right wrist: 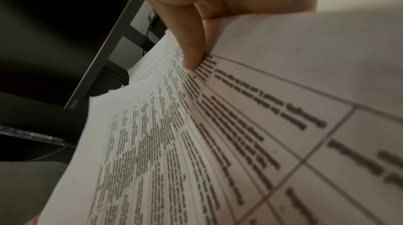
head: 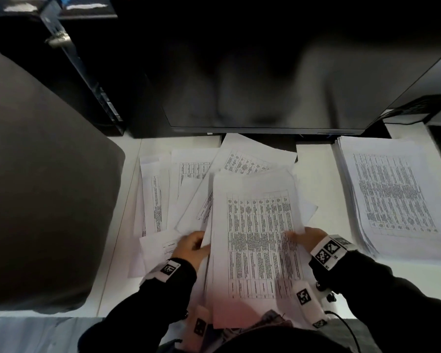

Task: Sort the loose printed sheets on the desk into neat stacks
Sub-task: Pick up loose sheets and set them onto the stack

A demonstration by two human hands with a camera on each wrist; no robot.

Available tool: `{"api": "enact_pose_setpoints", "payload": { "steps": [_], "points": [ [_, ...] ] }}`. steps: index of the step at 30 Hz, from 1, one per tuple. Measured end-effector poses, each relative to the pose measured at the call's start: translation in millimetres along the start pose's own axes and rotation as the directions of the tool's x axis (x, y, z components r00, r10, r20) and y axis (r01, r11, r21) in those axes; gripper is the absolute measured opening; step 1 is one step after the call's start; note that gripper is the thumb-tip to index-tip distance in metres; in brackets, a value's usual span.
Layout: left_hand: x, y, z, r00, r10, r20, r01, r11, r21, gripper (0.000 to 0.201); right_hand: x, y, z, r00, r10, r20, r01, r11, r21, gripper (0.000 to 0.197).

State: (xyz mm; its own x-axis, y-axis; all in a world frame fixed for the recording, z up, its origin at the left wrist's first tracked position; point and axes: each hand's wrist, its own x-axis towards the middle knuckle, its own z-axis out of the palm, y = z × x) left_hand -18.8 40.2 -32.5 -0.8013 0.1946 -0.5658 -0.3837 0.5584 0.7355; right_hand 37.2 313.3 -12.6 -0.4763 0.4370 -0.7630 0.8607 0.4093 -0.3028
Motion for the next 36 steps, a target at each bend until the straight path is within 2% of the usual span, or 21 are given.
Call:
{"api": "enact_pose_setpoints", "payload": {
  "steps": [3, 5, 10, 16, 18, 20, 22, 24, 26, 28, 30, 32, 34, 36],
  "points": [
    [14, -1, -19, 0.957, -0.091, -0.276, 0.079, 0.995, -0.054, 0.014, -3, 5, -5, 0.998, 0.022, -0.060, -0.017, 0.996, 0.087, 0.051],
    [23, -4, -32, 0.936, -0.129, -0.329, 0.119, 0.992, -0.050, 0.023, -3, 10, -10, 0.997, 0.037, -0.063, -0.031, 0.995, 0.097, 0.052],
    [32, 5, -42, 0.982, -0.127, -0.140, 0.107, 0.984, -0.139, 0.035, -2, 14, -16, 0.998, 0.049, -0.037, -0.047, 0.997, 0.056, 0.053],
    [27, 15, -31, 0.982, -0.033, -0.185, 0.026, 0.999, -0.042, 0.043, -2, 13, -22, 0.996, 0.029, -0.089, -0.025, 0.999, 0.047, 0.053],
    [17, 14, -28, 0.998, -0.036, -0.056, 0.035, 0.999, -0.006, 0.050, 0, 11, -26, 0.995, 0.066, -0.080, -0.064, 0.998, 0.024, 0.058],
    [5, 11, -25, 0.997, -0.038, 0.060, 0.035, 0.998, 0.053, 0.052, 8, 9, -27, 0.996, 0.076, -0.040, -0.072, 0.993, 0.094, 0.056],
    [-5, 7, -24, 0.990, 0.042, 0.137, -0.065, 0.983, 0.170, 0.047, 18, 11, -26, 0.997, 0.082, 0.012, -0.082, 0.977, 0.196, 0.054],
    [-13, 4, -23, 0.960, 0.110, 0.259, -0.188, 0.935, 0.300, 0.037, 27, 15, -22, 0.992, 0.121, 0.022, -0.122, 0.953, 0.278, 0.060],
    [-18, 1, -23, 0.940, 0.076, 0.332, -0.190, 0.926, 0.327, 0.034, 32, 16, -16, 0.989, 0.151, 0.009, -0.145, 0.928, 0.343, 0.066],
    [-18, -3, -24, 0.936, 0.028, 0.352, -0.150, 0.934, 0.324, 0.035, 29, 8, -11, 0.993, 0.115, 0.012, -0.114, 0.945, 0.308, 0.065],
    [-13, -5, -26, 0.959, 0.033, 0.281, -0.134, 0.928, 0.347, 0.025, 26, 2, -11, 0.995, 0.092, -0.045, -0.081, 0.975, 0.207, 0.056],
    [-3, -7, -33, 0.991, 0.129, 0.036, -0.132, 0.896, 0.425, 0.022, 21, 0, -14, 0.991, 0.089, -0.101, -0.071, 0.984, 0.165, 0.050],
    [7, -4, -45, 0.970, 0.203, -0.131, -0.112, 0.859, 0.499, 0.030, 16, 2, -20, 0.989, 0.096, -0.115, -0.077, 0.984, 0.163, 0.049],
    [18, 0, -57, 0.977, 0.175, -0.121, -0.071, 0.805, 0.589, 0.045, 15, 5, -24, 0.987, 0.108, -0.117, -0.088, 0.983, 0.161, 0.050]
  ]
}}
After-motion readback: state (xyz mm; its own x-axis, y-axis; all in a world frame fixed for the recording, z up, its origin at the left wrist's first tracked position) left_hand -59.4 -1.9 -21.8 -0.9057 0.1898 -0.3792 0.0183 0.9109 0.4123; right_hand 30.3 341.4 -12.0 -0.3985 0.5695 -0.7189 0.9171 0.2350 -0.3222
